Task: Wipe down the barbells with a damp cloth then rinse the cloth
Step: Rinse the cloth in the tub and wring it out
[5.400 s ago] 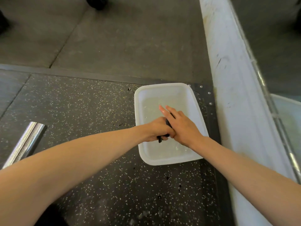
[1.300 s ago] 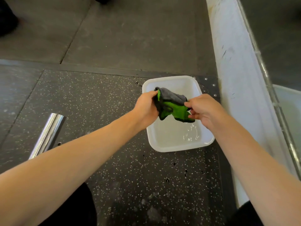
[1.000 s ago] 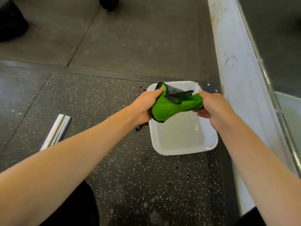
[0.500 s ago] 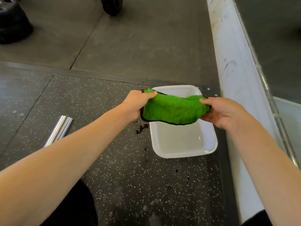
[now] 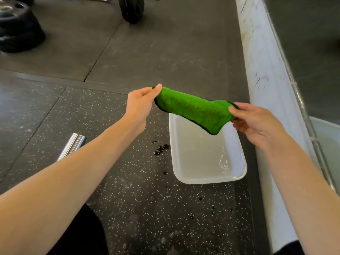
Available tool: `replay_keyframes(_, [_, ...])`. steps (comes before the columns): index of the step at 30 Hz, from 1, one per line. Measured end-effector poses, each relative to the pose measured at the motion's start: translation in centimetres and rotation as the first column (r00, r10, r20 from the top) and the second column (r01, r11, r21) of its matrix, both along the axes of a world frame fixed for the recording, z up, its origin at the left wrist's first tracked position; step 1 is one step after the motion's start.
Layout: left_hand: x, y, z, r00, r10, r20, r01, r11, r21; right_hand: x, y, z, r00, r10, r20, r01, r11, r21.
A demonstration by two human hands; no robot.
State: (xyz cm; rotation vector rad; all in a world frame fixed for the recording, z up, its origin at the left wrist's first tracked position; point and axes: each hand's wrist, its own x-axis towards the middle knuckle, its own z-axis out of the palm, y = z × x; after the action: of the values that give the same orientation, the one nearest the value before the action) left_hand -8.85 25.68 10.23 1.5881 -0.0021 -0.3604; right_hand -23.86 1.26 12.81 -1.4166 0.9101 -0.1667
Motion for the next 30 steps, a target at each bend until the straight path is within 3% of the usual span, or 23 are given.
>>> replay_keyframes(3, [0.4,0.6,0.2,0.999,-0.033,0.024,0.035,0.99,-0.133,-0.4,-0.4,0.3,0.991,-0.041,0.128,0.05,0.996,-0.07])
replay_keyframes(7, [0.4,0.7,0.6,0.988,-0.155,0.003,0.15,0.949,-0.276,-0.8,-0.3,0.9,0.981,0.063,0.186,0.0,0.947,-0.322])
replay_keyframes(11, [0.6,1.0,0.2,0.983,-0.182,0.006,0.181,0.973,-0.145,-1.1,-0.5,1.3,0.98,0.053,0.193,0.071,0.809,-0.584])
replay_keyframes(14, [0.2,0.7,0.0,0.973,-0.227,-0.048,0.222,0.971,-0.087,-0.7,-0.2,1.3,0.991,0.036,0.13,0.061,0.742,-0.668])
replay_keyframes(17, [0.2,0.4,-0.3,0.943,-0.288,-0.169,0.286,0.957,-0.04,-0.1,0.6,1.5,0.995,0.0,0.104,0.07,0.739,-0.67])
replay_keyframes(19, [-0.2,0.4,-0.3,0.89,-0.394,-0.228,0.415,0.908,0.052,0.4,1.3,1.3,0.993,-0.004,0.118,0.079,0.764,-0.641])
replay_keyframes(22, [-1.3,-0.1,-0.3,0.731,-0.663,-0.161,0.676,0.672,0.302,1.1,3.0,0.9,0.986,0.106,0.126,-0.006,0.789,-0.615])
replay_keyframes(24, [-2.4,-1.0,-0.2,0.593,-0.79,-0.159,0.785,0.523,0.332,1.5,4.5,1.1,0.962,0.224,0.154,-0.114,0.846,-0.522])
replay_keyframes(26, [-3.3,-2.0,-0.4,0.509,-0.851,-0.131,0.814,0.427,0.394,1.8,5.9,1.7,0.925,0.338,0.173,-0.238,0.871,-0.429])
replay_keyframes(28, [-4.1,-2.7,-0.9,0.511,-0.858,-0.062,0.81,0.456,0.368,1.9,6.5,2.4,0.888,0.422,0.184,-0.339,0.869,-0.362])
replay_keyframes(30, [-4.8,-3.3,-0.8,0.509,-0.86,0.04,0.845,0.508,0.167,2.0,6.8,3.0,0.854,0.492,0.171,-0.42,0.845,-0.331])
